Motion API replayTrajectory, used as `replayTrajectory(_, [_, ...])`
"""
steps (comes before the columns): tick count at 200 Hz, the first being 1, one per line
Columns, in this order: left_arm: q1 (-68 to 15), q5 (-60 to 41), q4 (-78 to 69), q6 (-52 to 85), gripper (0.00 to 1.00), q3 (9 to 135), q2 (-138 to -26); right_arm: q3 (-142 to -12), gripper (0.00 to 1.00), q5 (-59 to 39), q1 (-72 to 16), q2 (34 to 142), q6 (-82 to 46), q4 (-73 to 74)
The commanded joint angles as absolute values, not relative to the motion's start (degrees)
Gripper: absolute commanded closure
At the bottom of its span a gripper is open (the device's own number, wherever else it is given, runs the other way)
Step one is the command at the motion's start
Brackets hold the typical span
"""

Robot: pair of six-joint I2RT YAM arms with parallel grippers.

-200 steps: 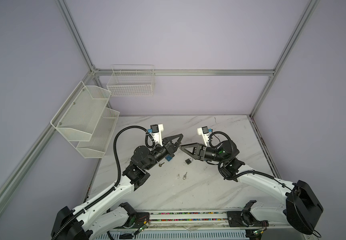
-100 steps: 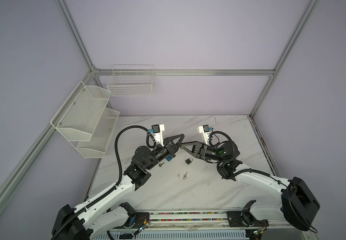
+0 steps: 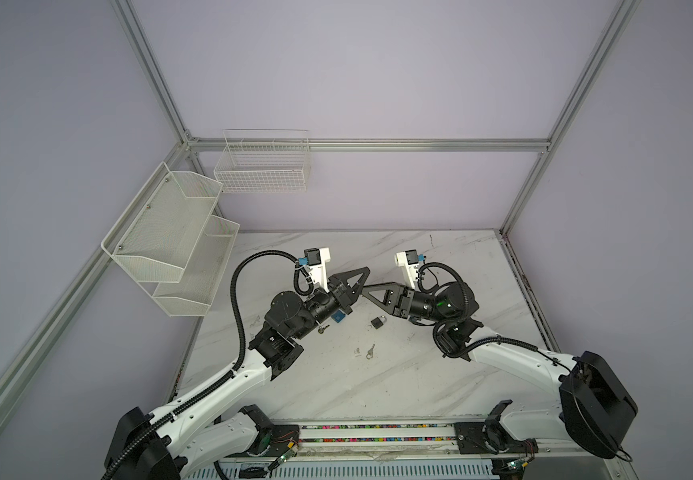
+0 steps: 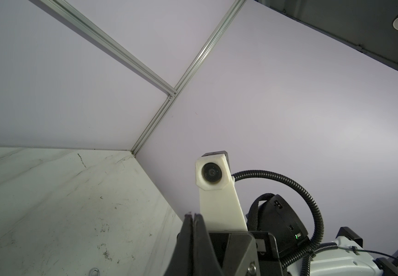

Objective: Unlock with the key

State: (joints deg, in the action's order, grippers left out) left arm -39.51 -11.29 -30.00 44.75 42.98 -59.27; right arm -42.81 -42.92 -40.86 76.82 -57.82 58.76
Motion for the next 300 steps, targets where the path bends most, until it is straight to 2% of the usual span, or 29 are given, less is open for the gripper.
replayTrajectory(1, [-40.0,-11.2,-33.5,43.0,1.00,49.2,-59.2,-42.2,0.76,-43.2,-40.9,77.2,-58.9,61.5])
replayTrajectory(89, [-40.4,-10.9,-34.2,42.4,1.00,49.4,-59.6,-43.2,0.80,-42.9,-41.0,76.9,-58.3,60.3])
replayTrajectory(146, [-40.4,-9.6,-34.1,41.8,1.00,48.5,-58.6,-43.1,0.94,-41.6,-40.9,75.6,-56.8,58.1])
replayTrajectory(189, [-40.5,-8.9,-33.9,41.2,1.00,48.2,-58.1,-44.4,1.00,-40.0,-40.9,74.1,-54.1,52.7])
replayTrajectory(255, [-40.4,-8.3,-33.7,41.4,1.00,48.4,-57.8,-45.6,1.00,-37.9,-40.9,73.0,-52.0,46.2])
replayTrajectory(274, [-40.4,-7.8,-34.5,41.5,0.76,48.3,-57.4,-46.1,1.00,-38.1,-40.7,72.7,-51.0,43.5])
replayTrajectory(300, [-40.4,-5.6,-32.5,41.2,0.57,48.3,-56.1,-46.1,1.00,-38.1,-40.0,71.2,-49.0,39.2])
